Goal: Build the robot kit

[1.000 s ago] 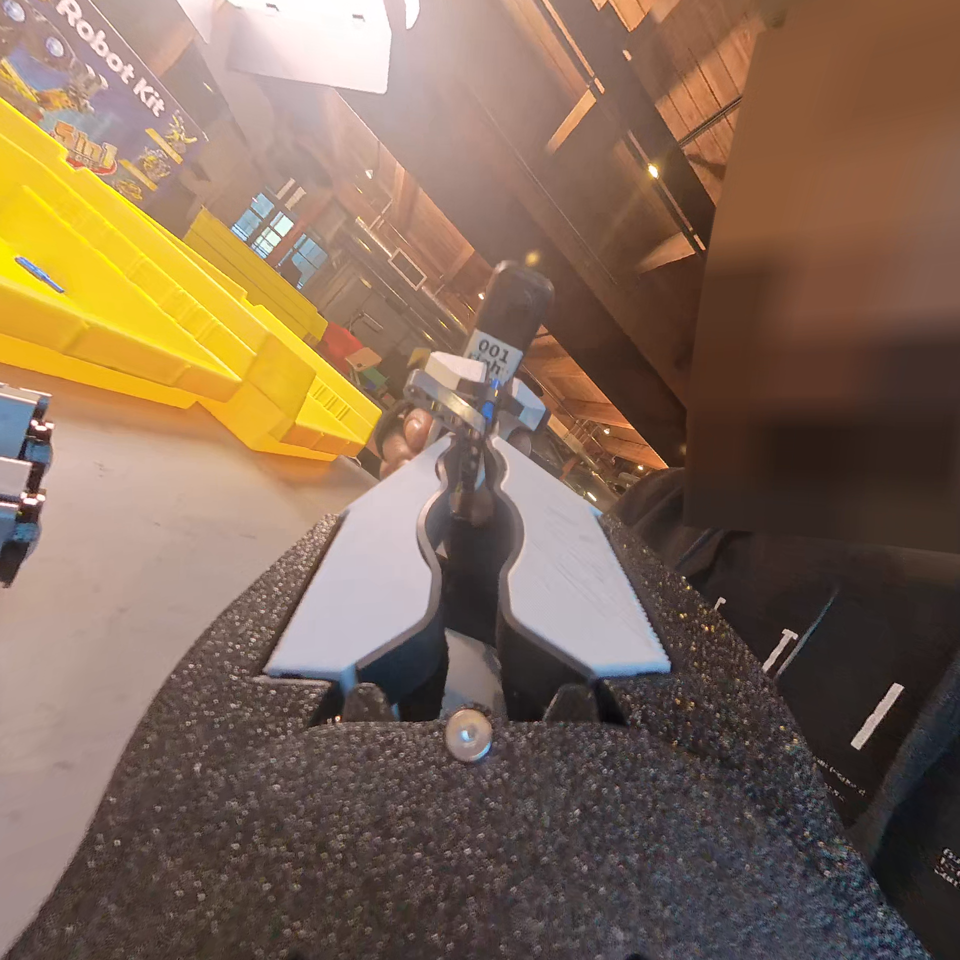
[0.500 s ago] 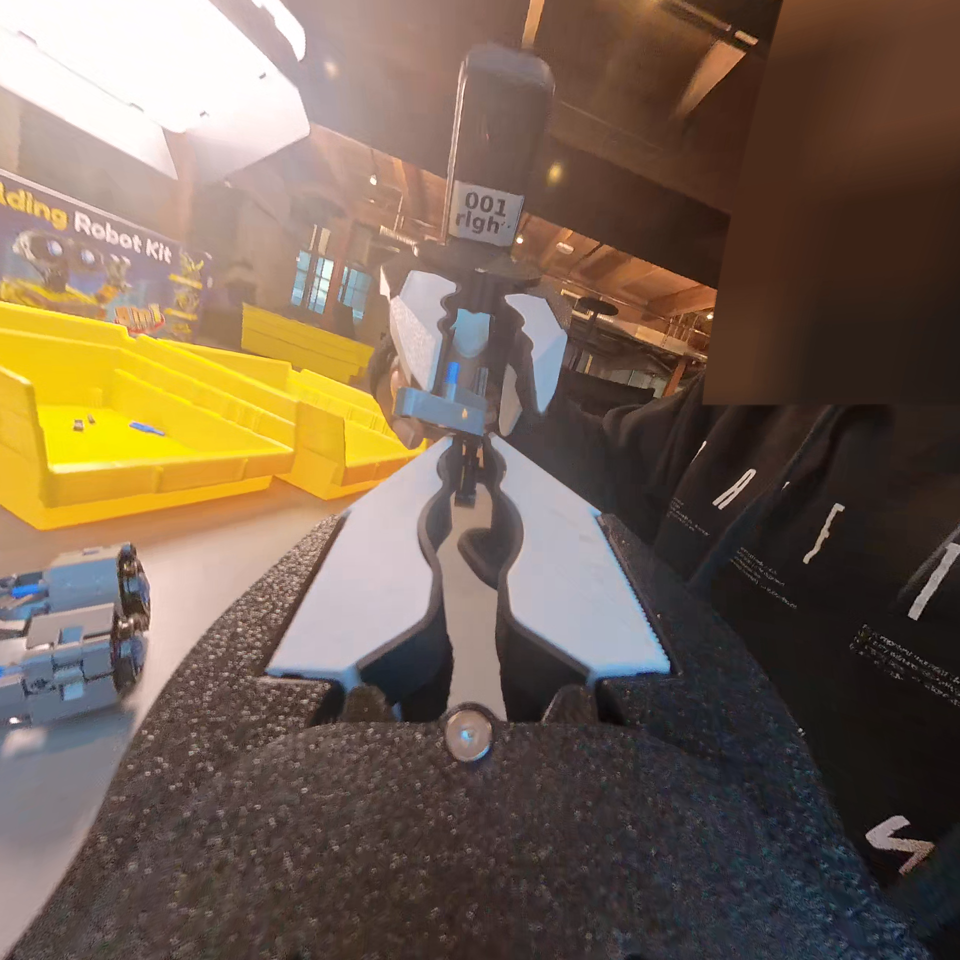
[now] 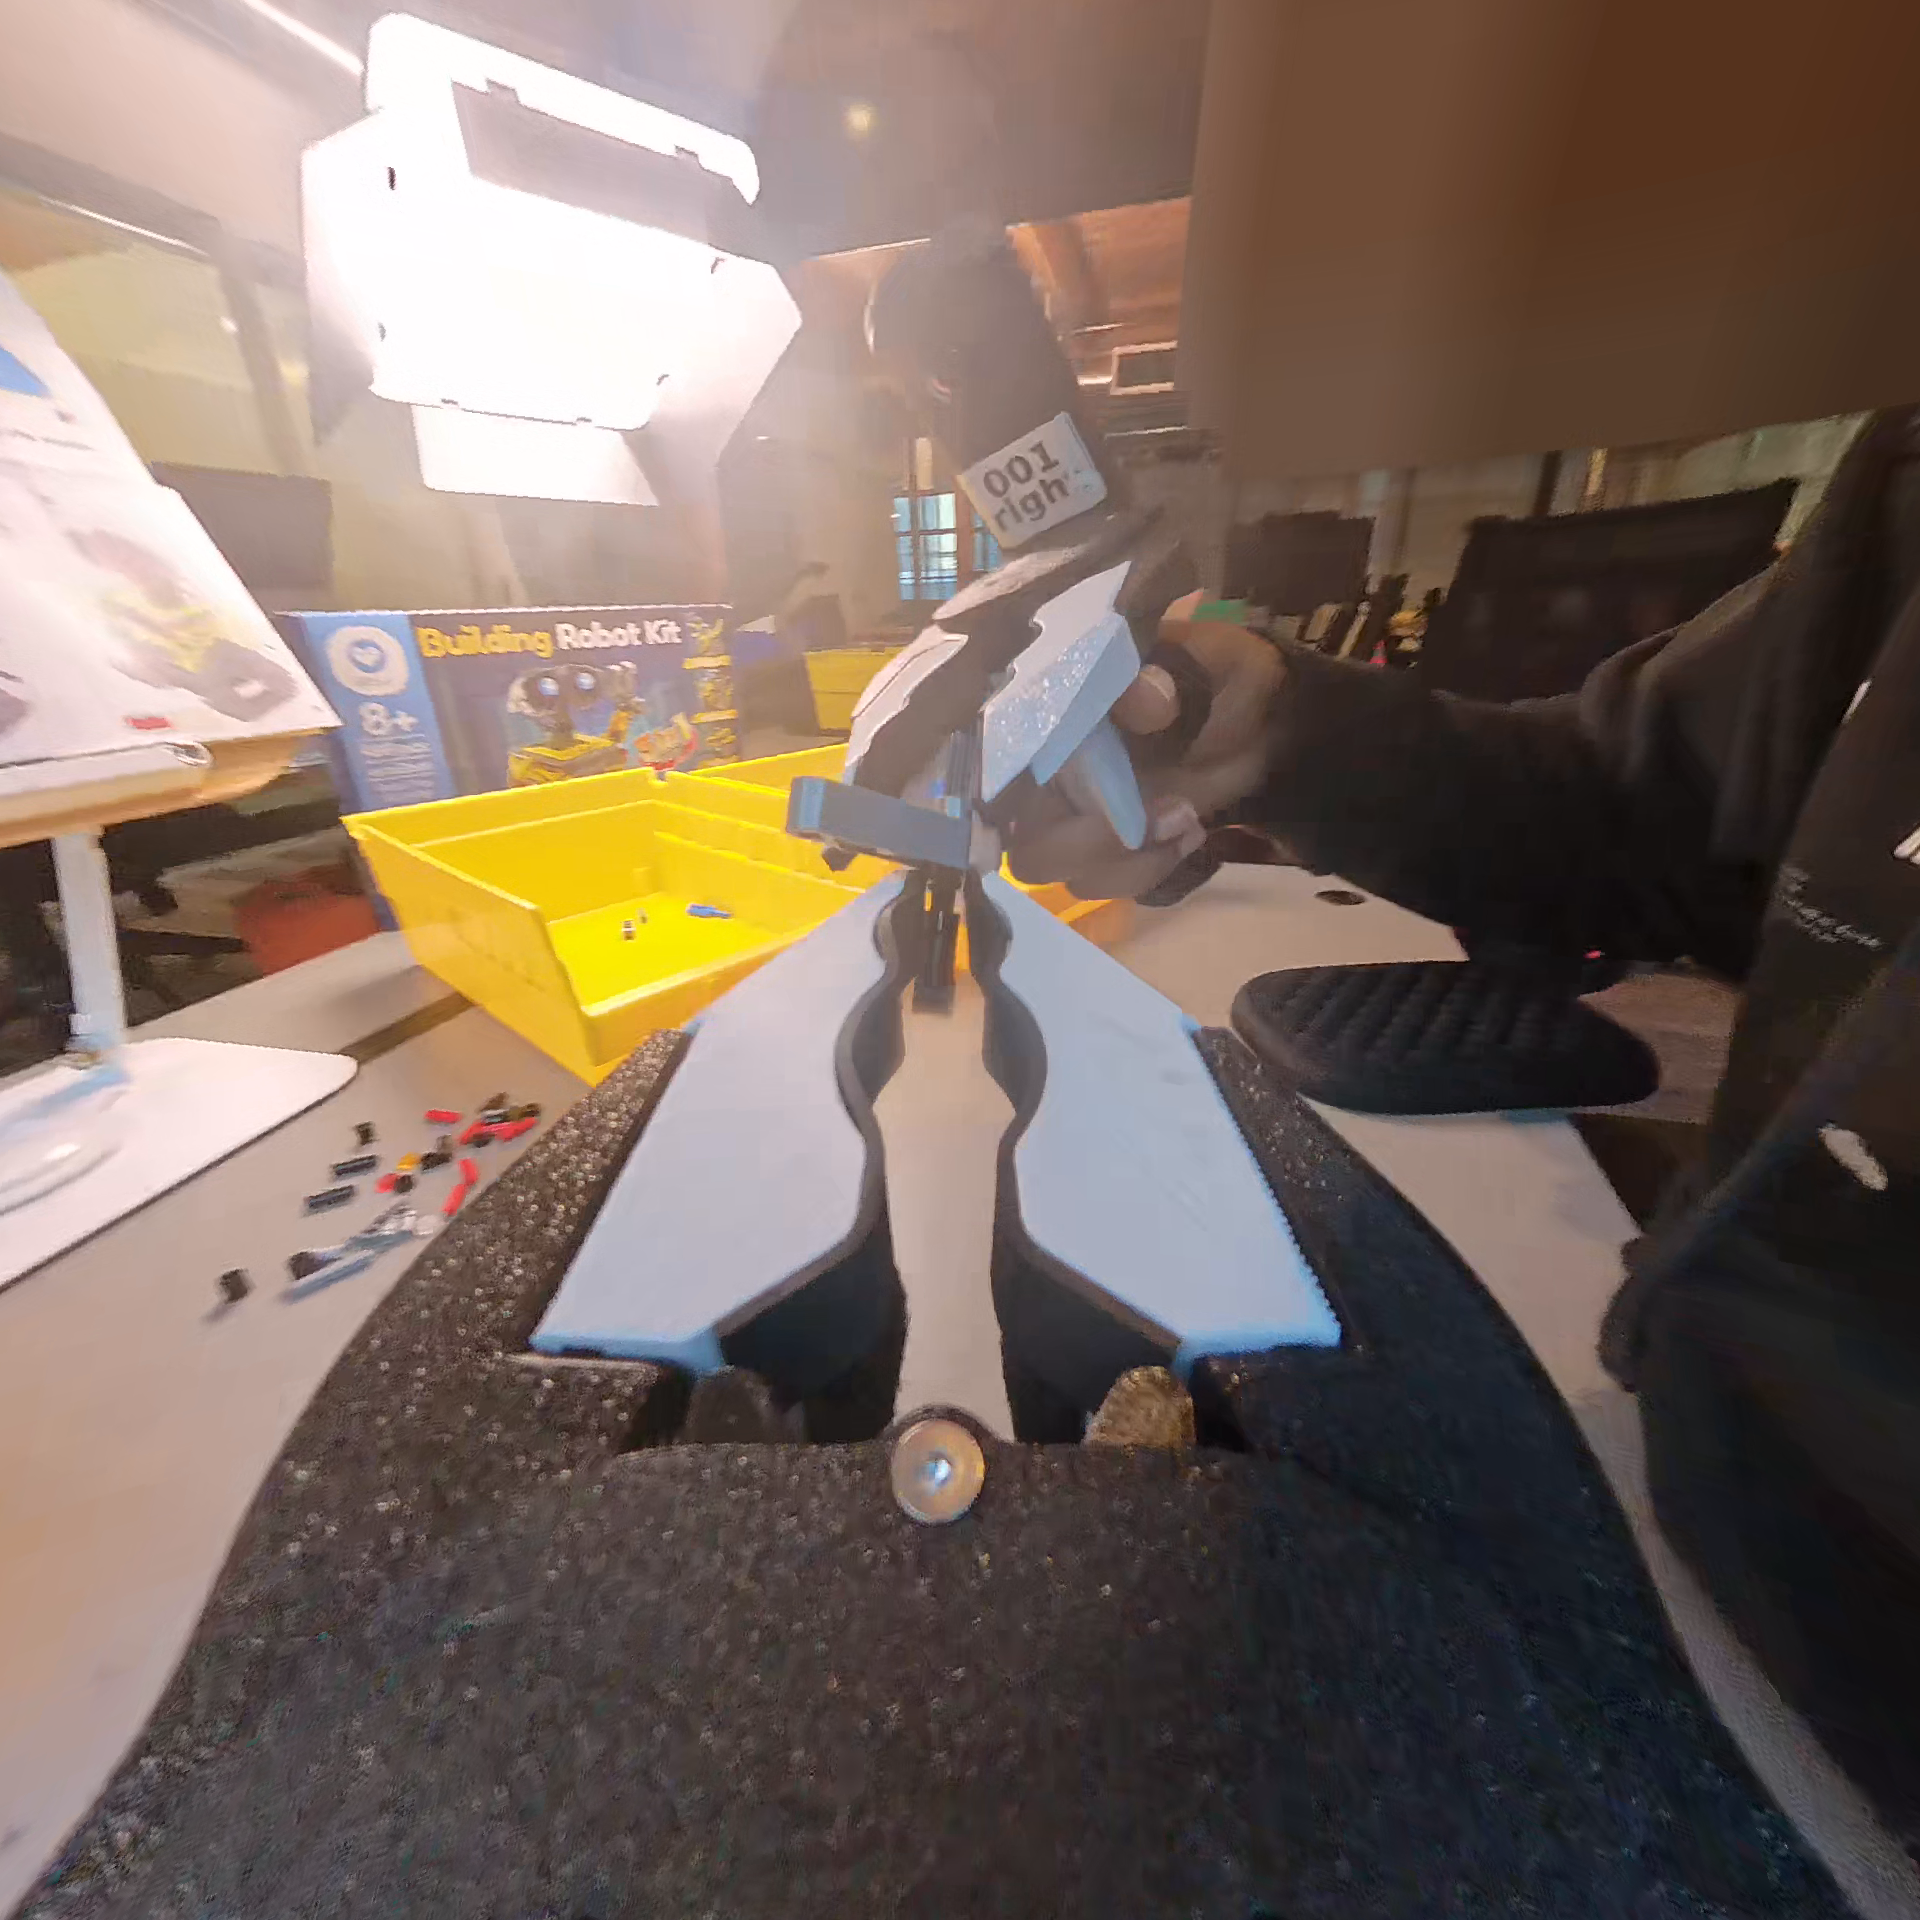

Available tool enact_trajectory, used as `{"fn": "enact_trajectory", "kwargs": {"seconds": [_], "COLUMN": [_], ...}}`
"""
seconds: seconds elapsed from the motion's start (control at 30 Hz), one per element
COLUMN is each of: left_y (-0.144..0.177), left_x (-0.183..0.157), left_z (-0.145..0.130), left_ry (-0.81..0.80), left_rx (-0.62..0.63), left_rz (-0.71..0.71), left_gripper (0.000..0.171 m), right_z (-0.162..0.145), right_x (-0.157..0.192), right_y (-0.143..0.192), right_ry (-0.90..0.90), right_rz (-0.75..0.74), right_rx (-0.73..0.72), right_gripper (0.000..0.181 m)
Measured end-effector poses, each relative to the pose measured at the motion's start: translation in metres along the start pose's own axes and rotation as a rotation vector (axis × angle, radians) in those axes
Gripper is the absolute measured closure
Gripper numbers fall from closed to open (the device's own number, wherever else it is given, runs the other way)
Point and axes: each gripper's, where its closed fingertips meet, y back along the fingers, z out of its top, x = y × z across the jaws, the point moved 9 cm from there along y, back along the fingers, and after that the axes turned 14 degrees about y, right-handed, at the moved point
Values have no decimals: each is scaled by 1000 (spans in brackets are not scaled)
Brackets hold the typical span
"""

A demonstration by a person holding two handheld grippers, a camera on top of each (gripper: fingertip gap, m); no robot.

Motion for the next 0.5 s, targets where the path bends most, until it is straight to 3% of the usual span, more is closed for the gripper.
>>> {"fn": "enact_trajectory", "kwargs": {"seconds": [0.17,0.33,0.5], "left_y": [2,-4,-6], "left_x": [5,0,-4], "left_z": [-1,-8,-12], "left_ry": [-81,-128,-203], "left_rx": [26,75,120], "left_rz": [105,91,102], "left_gripper": [165,165,165], "right_z": [-14,-28,-29], "right_x": [3,9,1], "right_y": [10,-5,-9], "right_ry": [-86,-235,-301], "right_rz": [-52,14,49], "right_rx": [-15,-110,-175], "right_gripper": [165,155,163]}}
